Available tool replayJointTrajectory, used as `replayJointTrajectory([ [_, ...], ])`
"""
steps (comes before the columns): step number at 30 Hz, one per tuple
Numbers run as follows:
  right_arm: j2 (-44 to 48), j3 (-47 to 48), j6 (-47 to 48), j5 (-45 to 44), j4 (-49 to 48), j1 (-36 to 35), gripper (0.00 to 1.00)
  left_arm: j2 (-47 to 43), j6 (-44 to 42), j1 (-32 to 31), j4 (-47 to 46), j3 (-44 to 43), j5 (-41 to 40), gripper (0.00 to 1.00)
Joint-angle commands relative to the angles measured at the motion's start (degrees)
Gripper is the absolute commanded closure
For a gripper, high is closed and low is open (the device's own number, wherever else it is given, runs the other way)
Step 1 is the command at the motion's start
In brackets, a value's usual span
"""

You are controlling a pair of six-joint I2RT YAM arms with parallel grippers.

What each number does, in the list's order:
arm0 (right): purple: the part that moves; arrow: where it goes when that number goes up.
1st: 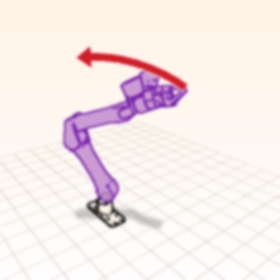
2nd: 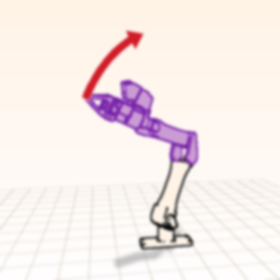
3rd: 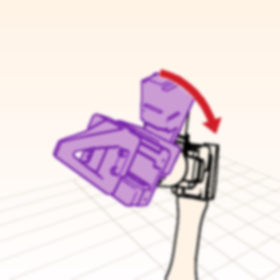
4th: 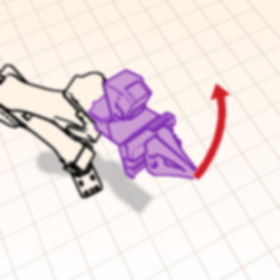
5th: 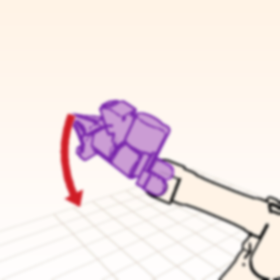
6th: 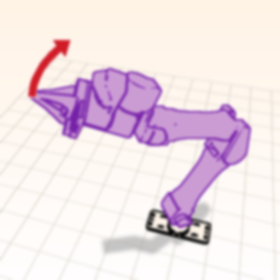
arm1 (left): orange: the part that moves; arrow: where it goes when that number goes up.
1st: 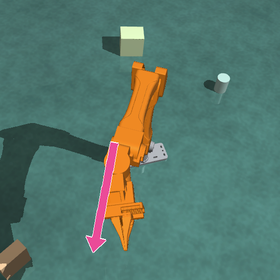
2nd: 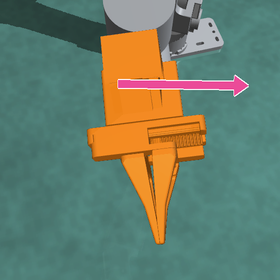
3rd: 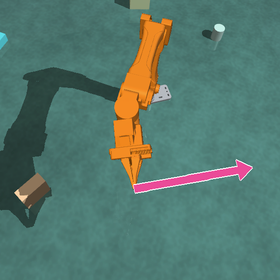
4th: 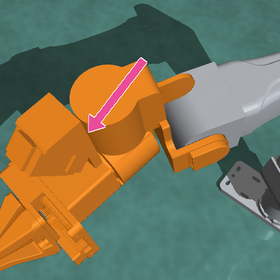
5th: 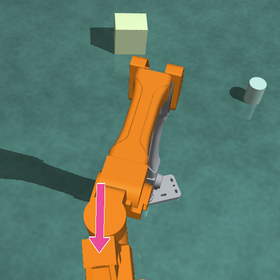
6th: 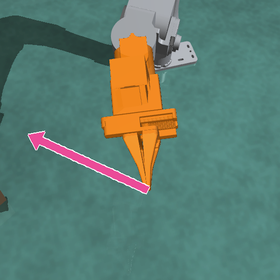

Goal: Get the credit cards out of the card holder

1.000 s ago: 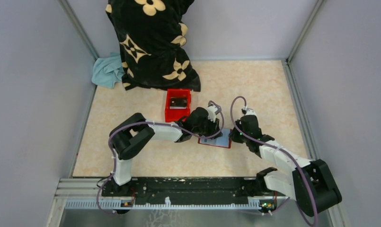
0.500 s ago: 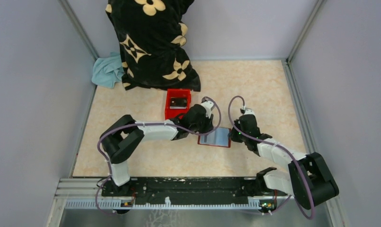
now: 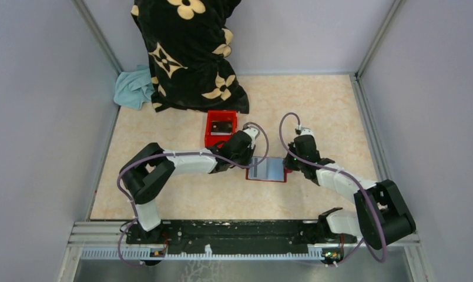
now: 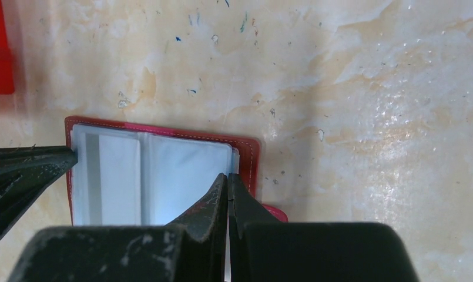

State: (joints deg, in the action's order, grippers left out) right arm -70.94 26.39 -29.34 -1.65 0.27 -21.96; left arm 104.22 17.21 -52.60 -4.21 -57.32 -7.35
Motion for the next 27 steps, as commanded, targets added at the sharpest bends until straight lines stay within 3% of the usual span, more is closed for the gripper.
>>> replayJointTrajectory([
  [1,1.91,3.64,1.83,0.56,0.16,0.32,1.0,-0.15,0.25,1.22,1.43,-1.36,3.59,1.0],
  [9,3.99,3.17,1.82,3.76,-1.19,0.2,0.98,3.24,0.6,1.35,3.17,-3.65,6.56,1.0],
  [13,5.9,3.42,2.52,2.45,-0.8,-1.65,0.8,3.77,0.88,1.65,3.24,-3.89,7.23,1.0],
  [16,5.55,3.53,2.19,2.93,-1.36,-3.25,0.75,4.33,1.44,1.8,2.86,-4.02,9.15,1.0],
  [20,2.89,1.9,0.2,4.36,-4.26,-4.33,0.76,5.01,1.64,1.96,3.03,-4.35,10.33,1.0],
  [27,-0.33,-0.19,-0.82,3.41,-5.32,-6.08,0.93,5.41,1.59,2.06,3.35,-4.68,10.7,1.0],
])
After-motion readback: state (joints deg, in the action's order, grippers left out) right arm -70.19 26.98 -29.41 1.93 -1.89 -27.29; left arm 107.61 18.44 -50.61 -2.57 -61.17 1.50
